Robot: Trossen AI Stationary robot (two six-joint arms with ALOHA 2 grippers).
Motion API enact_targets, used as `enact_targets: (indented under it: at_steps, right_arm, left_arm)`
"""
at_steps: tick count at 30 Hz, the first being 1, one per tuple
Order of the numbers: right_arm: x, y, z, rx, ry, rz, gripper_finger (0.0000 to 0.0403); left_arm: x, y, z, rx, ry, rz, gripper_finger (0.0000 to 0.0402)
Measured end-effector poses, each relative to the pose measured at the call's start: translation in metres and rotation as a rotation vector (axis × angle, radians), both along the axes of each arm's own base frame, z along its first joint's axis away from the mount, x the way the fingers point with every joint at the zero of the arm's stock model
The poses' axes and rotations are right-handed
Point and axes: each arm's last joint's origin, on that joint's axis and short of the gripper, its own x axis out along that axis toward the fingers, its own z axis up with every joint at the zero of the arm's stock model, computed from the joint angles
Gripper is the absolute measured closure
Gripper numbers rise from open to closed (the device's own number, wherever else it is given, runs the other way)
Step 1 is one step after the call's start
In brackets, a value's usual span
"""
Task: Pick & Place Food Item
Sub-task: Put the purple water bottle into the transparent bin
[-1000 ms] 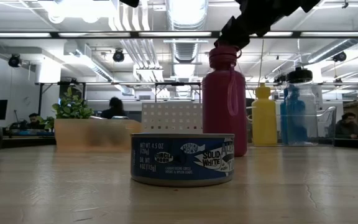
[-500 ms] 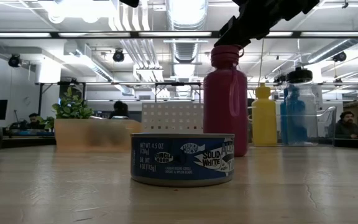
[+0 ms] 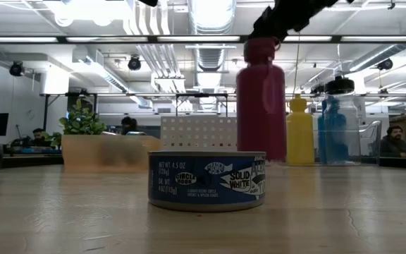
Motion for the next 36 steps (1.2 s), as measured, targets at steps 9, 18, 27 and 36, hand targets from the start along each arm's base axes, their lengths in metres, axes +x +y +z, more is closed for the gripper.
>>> enact_targets:
  at_steps: [9, 18, 27, 36]
  right_arm:
    - [-0.020, -0.006, 0.042, -0.045, -0.046, -0.118, 0.0354]
    - [-0.049, -0.025, 0.083, -0.073, -0.059, -0.319, 0.0354]
    - [-0.073, -0.060, 0.097, -0.083, -0.109, -0.541, 0.0354]
    - [-0.095, -0.094, 0.098, -0.075, -0.113, -0.747, 0.0354]
  left_arm:
    - [0.000, 0.000, 0.000, 0.002, -0.002, -0.001, 0.0323]
    - [0.000, 0.000, 0.000, 0.001, -0.005, -0.001, 0.0323]
    - [0.000, 0.000, 0.000, -0.001, -0.006, 0.000, 0.0323]
    - [0.000, 0.000, 0.000, -0.001, -0.008, 0.000, 0.0323]
